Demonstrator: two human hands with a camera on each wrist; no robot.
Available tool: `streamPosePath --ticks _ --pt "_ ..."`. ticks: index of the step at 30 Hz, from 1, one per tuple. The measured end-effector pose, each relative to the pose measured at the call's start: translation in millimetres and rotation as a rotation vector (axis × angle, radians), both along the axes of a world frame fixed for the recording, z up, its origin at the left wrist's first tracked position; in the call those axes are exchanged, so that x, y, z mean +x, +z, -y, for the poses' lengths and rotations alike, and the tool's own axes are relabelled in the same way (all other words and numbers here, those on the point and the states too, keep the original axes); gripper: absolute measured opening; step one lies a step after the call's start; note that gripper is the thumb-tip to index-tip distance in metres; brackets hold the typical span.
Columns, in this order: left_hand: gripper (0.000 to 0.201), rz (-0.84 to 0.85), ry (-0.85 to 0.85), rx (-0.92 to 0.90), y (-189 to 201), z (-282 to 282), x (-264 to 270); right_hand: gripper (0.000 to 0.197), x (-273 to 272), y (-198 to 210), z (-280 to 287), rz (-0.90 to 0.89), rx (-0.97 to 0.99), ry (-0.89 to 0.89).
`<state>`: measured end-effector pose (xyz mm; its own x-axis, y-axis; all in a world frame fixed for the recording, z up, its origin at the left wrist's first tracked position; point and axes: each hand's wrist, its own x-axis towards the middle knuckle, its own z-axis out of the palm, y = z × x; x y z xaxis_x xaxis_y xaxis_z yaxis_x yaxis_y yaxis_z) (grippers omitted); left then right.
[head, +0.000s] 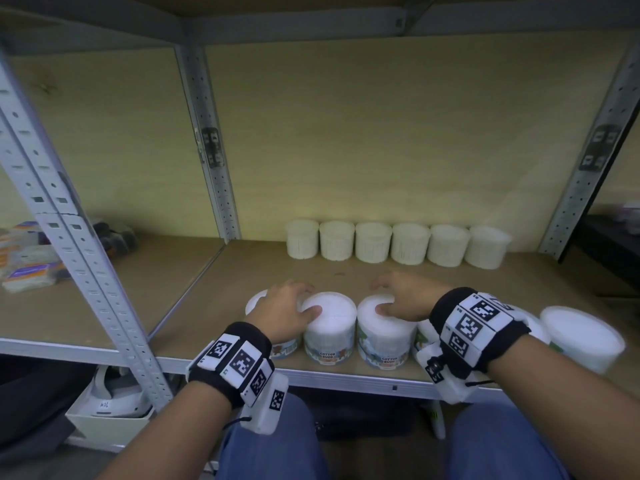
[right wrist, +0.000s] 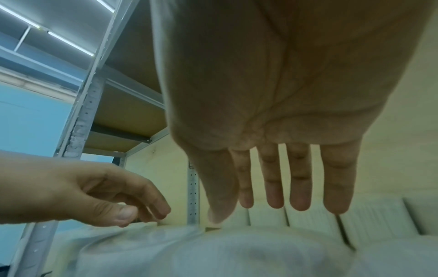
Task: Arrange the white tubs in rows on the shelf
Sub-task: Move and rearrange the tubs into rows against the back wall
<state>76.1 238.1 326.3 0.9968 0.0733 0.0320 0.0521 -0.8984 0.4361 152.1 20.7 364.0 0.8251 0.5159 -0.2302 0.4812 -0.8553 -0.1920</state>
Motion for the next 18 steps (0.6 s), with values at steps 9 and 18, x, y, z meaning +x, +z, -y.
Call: streamPosePath --ticks 9,18 --pt "0.044 0.059 -0.110 -0.023 22 29 25 0.051 24 19 50 -0.005 0.048 -0.129" --pt "0.042 0.076 -0.253 -0.056 59 103 110 0.039 69 55 122 0.146 0.072 -0.274"
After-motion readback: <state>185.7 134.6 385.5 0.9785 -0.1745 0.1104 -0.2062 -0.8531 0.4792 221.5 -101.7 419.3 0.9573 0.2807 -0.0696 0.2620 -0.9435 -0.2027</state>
